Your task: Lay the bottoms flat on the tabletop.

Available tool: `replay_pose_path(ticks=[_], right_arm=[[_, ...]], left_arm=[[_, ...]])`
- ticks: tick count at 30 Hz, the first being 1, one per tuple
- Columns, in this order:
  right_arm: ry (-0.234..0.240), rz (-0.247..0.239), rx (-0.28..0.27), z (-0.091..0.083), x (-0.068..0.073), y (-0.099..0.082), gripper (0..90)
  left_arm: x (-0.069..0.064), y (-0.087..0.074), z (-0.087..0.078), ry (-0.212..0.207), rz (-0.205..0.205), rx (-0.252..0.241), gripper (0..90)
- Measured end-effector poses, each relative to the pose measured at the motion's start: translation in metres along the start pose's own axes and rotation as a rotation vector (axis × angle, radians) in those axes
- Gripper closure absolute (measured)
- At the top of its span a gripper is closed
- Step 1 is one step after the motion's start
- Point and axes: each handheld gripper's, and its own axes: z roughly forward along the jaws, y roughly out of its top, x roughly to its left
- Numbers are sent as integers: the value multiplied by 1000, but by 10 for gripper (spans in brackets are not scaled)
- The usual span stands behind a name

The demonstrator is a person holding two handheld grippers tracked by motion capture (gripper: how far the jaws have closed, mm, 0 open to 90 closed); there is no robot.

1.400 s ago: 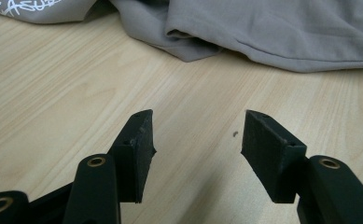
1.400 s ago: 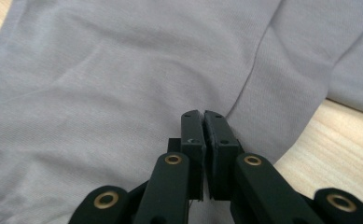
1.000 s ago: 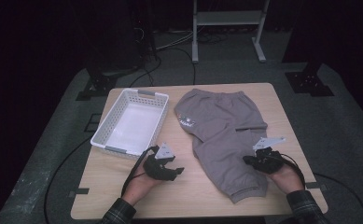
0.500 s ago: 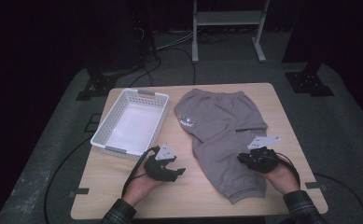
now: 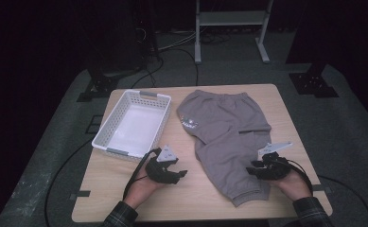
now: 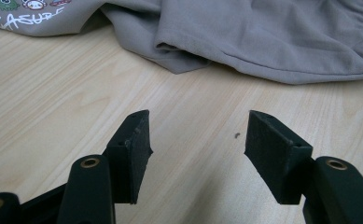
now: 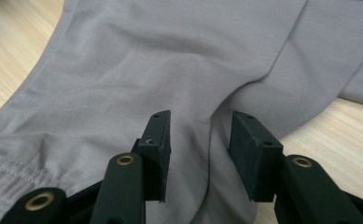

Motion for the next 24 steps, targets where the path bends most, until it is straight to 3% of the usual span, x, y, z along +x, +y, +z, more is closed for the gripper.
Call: replay_pose_path(ticks=[7,8,9,10,12,14,19,24], right_arm=[[21,-47,-32,2,6,7,593],[26,-62,-49,4,8,11,649],[26,-62,-49,4,8,11,649],[28,-61,-66,5,7,15,722],[33,-57,-75,6,6,17,761],[38,-48,-94,7,4,21,883],[59,-61,-118,7,11,28,889],[112,-142,-128,14,35,39,889]], left_arm=[[-1,0,1,-3,5,8,398],[-1,0,1,-4,6,9,398],[-1,0,1,-4,6,9,398],[-1,0,2,-4,6,8,398],[-2,0,2,-4,4,5,398],[-2,0,2,-3,6,4,398],[-3,1,1,-7,10,0,395],[-4,2,0,-9,16,-11,393]])
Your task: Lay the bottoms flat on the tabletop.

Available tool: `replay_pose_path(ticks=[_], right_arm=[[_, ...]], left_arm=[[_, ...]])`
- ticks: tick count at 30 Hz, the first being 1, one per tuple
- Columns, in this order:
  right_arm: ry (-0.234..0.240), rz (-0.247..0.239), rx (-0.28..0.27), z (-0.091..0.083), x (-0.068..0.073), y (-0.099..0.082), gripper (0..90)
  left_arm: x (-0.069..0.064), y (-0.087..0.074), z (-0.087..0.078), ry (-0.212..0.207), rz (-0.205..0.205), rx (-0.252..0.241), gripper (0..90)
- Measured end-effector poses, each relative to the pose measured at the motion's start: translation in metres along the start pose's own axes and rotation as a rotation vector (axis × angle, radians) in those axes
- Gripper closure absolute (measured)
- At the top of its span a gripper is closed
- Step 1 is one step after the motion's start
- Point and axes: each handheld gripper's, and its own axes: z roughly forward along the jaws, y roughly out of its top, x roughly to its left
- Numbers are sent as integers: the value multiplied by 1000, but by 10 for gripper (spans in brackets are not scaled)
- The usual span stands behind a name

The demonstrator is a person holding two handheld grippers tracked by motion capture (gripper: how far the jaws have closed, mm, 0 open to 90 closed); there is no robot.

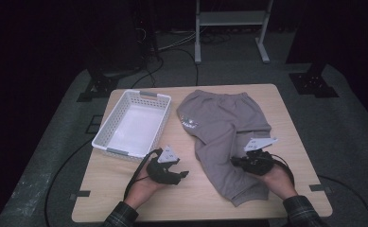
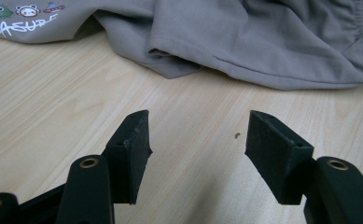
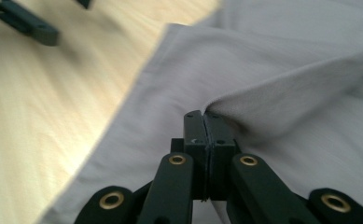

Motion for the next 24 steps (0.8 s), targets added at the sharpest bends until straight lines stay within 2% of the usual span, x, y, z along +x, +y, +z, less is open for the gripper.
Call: replay_pose_path(ticks=[1,2,4,5,7,9,11,13,14,16,18,19,20,21,24], right_arm=[[12,-12,3,4,5,3,890],[36,-44,13,12,14,7,889],[57,-69,23,18,22,11,889],[57,-69,23,18,22,11,889],[92,-100,31,27,35,16,889],[97,-109,36,30,38,17,889],[120,-148,56,39,50,19,889],[129,-154,62,42,53,20,889],[140,-174,72,46,59,20,889],[147,-183,77,48,62,20,889],[151,-223,90,52,70,20,888],[151,-223,90,52,70,20,888],[148,-245,102,54,73,19,888],[148,-245,102,54,73,19,888],[150,-255,102,53,72,17,888]], left_arm=[[0,0,-1,3,0,0,393],[1,0,-1,4,-3,-5,392],[2,0,-2,5,-4,-5,392],[2,0,-2,5,-4,-5,392],[2,0,-2,6,-6,-8,392],[2,0,-3,4,-8,-9,392],[2,0,-2,-8,-13,-19,391],[1,1,-2,-8,-11,-19,392],[0,1,-1,-13,-10,-19,392],[0,1,-1,-15,-12,-22,392],[0,3,1,-41,-32,-33,392],[0,3,1,-41,-32,-33,391],[-1,6,4,-69,-55,-57,391],[-1,6,4,-69,-55,-57,391],[-4,17,13,-106,-58,-79,394]])
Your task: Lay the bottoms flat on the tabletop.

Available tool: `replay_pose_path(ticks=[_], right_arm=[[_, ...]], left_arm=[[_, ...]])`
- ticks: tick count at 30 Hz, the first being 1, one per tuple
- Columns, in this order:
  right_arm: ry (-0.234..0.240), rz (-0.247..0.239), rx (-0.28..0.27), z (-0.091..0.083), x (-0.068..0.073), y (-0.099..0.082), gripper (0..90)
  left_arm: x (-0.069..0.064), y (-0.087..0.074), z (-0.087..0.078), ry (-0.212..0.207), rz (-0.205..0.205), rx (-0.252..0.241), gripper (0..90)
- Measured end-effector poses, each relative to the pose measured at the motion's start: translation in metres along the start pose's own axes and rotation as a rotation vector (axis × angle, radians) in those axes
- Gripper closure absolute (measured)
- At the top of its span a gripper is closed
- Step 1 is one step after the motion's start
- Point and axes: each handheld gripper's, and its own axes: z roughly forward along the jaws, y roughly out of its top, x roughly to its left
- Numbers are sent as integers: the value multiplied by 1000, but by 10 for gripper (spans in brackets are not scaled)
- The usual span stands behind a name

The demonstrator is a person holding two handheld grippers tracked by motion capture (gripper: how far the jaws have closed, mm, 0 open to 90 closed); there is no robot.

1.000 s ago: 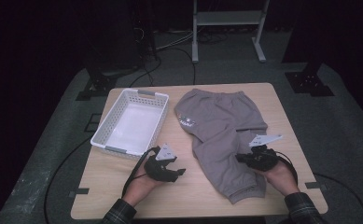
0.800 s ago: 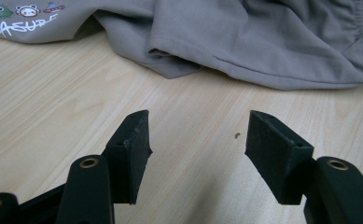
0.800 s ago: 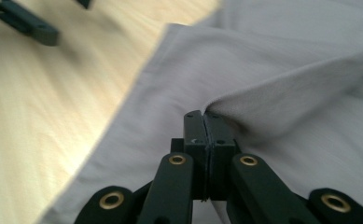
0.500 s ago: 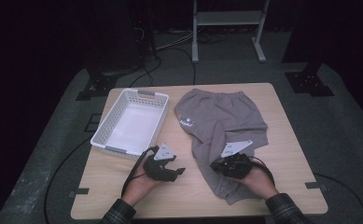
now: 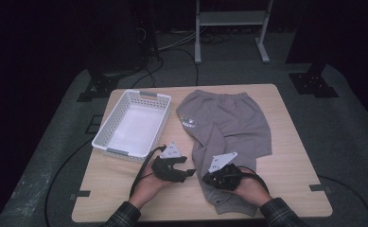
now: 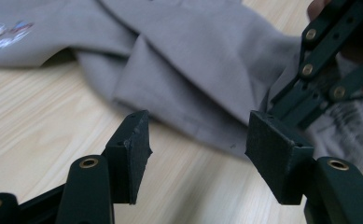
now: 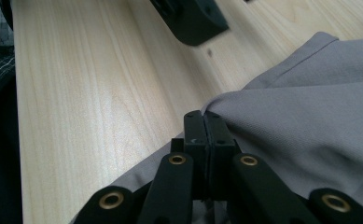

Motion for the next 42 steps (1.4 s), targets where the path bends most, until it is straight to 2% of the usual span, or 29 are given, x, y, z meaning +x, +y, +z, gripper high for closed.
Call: replay_pose_path(ticks=[4,6,8,12,14,18,19,22,23,24,28,29,30,32,37,38,39,41,42], right_arm=[[1,-14,-12,-1,2,0,889],[2,-26,-21,-2,5,1,889],[10,-48,-31,-3,8,1,889],[16,-63,-39,-3,10,2,888],[24,-76,-50,-4,13,2,888],[27,-84,-51,-4,14,3,888],[27,-86,-53,-3,14,3,888],[24,-92,-53,-4,15,3,888],[24,-92,-53,-4,15,3,888],[24,-96,-55,-4,15,2,887],[20,-95,-58,-5,14,2,887],[20,-95,-58,-5,14,2,887],[19,-97,-59,-5,14,2,887],[17,-97,-59,-5,14,2,887],[15,-98,-61,-6,15,2,875],[27,-103,-69,-6,15,3,783],[27,-103,-69,-6,15,3,783],[38,-106,-85,-8,17,4,673],[40,-102,-94,-11,17,3,659]], left_arm=[[-1,6,8,-29,-2,7,405],[-1,8,11,-53,-13,6,408],[0,8,17,-81,-46,2,408],[2,7,21,-95,-56,16,407],[4,8,25,-128,-71,21,407],[4,9,30,-153,-81,26,413],[3,9,31,-159,-82,33,424],[1,10,36,-176,-91,49,530],[1,11,37,-180,-91,56,530],[0,12,39,-185,-91,66,595],[0,13,41,-187,-88,75,716],[0,13,41,-189,-82,79,716],[1,14,41,-193,-84,78,795],[1,14,41,-197,-83,81,873],[0,14,40,-178,-79,86,891],[2,15,38,-168,-80,82,892],[2,15,38,-168,-80,82,892],[4,15,34,-154,-81,76,893],[7,14,28,-142,-91,68,893]])
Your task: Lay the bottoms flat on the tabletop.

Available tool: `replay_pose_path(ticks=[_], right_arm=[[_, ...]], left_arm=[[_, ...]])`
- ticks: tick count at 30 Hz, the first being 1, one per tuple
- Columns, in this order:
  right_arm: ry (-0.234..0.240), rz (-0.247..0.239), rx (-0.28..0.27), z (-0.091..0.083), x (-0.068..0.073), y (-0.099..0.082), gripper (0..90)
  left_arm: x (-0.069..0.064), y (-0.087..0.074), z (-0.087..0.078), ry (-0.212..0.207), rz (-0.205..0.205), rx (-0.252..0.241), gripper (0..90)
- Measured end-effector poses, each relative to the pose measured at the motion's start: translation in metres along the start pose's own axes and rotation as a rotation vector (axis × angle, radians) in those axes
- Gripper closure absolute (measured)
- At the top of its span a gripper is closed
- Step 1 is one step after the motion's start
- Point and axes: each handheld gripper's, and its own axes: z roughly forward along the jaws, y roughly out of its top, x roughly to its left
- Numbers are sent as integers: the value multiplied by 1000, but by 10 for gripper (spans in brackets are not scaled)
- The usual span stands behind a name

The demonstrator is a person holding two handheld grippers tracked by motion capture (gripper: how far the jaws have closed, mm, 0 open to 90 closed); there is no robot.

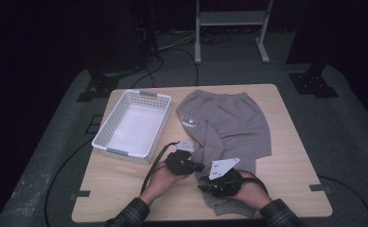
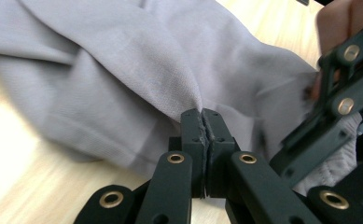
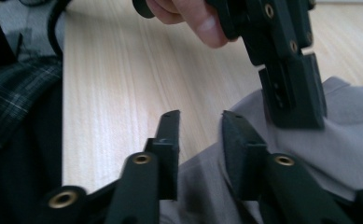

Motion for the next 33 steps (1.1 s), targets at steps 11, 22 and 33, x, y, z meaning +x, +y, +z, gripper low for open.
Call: replay_pose_path(ticks=[11,22,33], right_arm=[[-109,134,-82,-39,-25,-21,525],[-167,221,155,-22,-60,-57,611],[-315,290,207,-52,-82,-80,872]], left_arm=[[15,-15,-34,107,10,9,892],[21,-23,-37,158,26,63,891],[16,-30,-48,170,13,69,891]])
